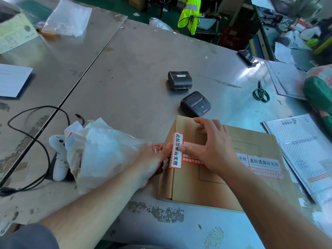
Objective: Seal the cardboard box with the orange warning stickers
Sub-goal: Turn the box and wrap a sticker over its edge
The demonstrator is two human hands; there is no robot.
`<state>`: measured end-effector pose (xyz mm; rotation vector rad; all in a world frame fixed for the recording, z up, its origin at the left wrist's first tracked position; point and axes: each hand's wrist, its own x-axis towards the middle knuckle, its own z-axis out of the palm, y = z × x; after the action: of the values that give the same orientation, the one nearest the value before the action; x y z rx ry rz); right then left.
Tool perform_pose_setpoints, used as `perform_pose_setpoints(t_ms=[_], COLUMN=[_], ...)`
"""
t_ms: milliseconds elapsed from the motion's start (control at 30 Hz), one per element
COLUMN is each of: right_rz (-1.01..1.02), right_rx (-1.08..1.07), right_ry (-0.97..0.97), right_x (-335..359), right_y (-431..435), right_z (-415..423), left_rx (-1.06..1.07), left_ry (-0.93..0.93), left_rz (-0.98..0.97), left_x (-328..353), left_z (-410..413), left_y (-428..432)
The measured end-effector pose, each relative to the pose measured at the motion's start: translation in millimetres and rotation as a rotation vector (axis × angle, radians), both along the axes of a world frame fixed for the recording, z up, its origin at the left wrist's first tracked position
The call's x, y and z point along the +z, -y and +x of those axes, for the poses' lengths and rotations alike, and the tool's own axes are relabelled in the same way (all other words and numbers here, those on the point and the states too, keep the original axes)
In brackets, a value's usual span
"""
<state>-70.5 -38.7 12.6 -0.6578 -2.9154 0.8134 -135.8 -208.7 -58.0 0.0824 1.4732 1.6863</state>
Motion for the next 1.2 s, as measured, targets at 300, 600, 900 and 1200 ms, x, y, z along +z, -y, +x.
perform_pose_setpoints(t_ms=[300,600,900,1200], right_rz=[0.125,0.048,-0.016,-0.084], right_rx=[0.153,0.137,-0.013,-0.055], right_ry=[0.048,-0.021,-0.129,-0.214], right_x=[4.3,9.1,19.9,20.7], right_y=[6.0,17.4,17.6,-37.7], right_z=[25.2,42.1,72.8,112.1], left_rx=[-0.156,-0.098,0.240,0.271], left_ry=[0.071,0.108,-0.201,-0.449], left_rz=[0.065,0.127,-0.074,-0.069], left_x=[-4.1,21.3,41.1,96.3], left_z=[20.2,37.5,20.5,46.7], left_y=[29.2,39.3,33.5,-27.3])
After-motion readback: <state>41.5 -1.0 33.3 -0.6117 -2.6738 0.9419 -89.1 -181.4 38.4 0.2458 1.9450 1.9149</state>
